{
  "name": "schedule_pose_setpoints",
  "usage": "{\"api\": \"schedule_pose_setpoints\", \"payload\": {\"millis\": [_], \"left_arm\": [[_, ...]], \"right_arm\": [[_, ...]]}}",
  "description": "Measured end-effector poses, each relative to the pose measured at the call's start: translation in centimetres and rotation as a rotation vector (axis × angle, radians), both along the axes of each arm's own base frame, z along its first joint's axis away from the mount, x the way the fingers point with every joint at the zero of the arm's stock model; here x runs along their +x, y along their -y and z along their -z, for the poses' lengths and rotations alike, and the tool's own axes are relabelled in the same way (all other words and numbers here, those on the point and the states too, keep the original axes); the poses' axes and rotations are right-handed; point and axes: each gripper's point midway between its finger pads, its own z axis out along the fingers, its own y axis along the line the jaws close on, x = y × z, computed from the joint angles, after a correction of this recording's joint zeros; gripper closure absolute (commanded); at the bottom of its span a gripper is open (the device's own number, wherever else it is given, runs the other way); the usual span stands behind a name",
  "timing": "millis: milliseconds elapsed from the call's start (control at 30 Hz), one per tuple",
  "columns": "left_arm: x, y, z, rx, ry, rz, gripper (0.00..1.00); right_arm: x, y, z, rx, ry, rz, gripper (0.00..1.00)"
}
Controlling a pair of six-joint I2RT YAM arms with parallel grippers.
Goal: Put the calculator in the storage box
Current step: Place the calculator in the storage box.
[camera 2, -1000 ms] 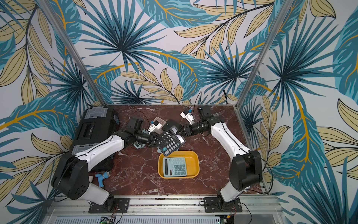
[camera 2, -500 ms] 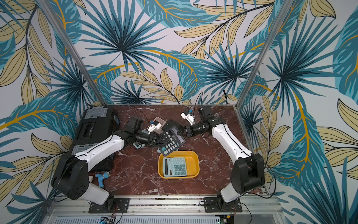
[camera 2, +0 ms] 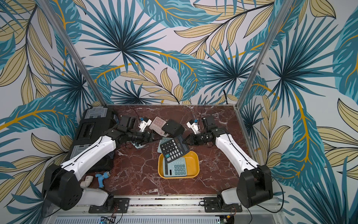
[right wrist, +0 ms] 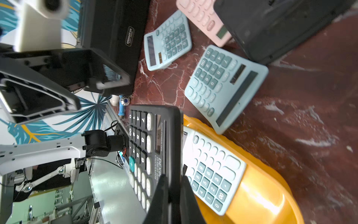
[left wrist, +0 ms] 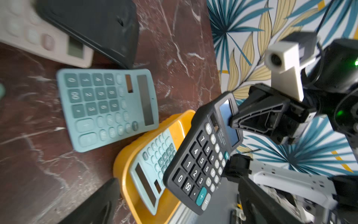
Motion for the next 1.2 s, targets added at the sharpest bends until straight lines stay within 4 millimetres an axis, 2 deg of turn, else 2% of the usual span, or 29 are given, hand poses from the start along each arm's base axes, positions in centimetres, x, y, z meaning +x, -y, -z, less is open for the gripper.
{"api": "schedule_pose_setpoints", "payload": {"millis": [133, 233, 300, 500, 633, 867, 1200], "left_arm": [[0.9, -1.7, -2.3, 0.032, 0.11, -0.118, 0.0], [1.2, -2.6, -3.0, 0.03, 0.169, -0.188, 0.0], [1.2, -3.0, -2.4, 0.029, 0.193, -0.228, 0.0], [0.6, -4.5, 0.8, 0.057, 0.246, -0.312, 0.0], [0.3, -5.6, 1.7, 0.091, 0.33, -0.348, 0.0], [0.6, -6.8, 0.6, 0.114, 0.455, -0.396, 0.0], [0.8, -7.1, 0.3, 0.129, 0.485, -0.404, 0.0]], "right_arm": [[-1.8, 1.7, 1.4, -0.043, -0.036, 0.111, 1.0], [-2.8, 2.9, 2.1, -0.069, -0.046, 0.193, 1.0], [-3.3, 3.5, 2.6, -0.083, -0.052, 0.238, 1.0], [-4.7, 5.3, 4.0, -0.123, -0.064, 0.351, 1.0], [-5.1, 6.2, 5.2, -0.154, -0.082, 0.394, 1.0], [-5.2, 6.6, 6.3, -0.183, -0.108, 0.416, 1.0], [-4.8, 6.6, 8.3, -0.224, -0.164, 0.412, 1.0]]}}
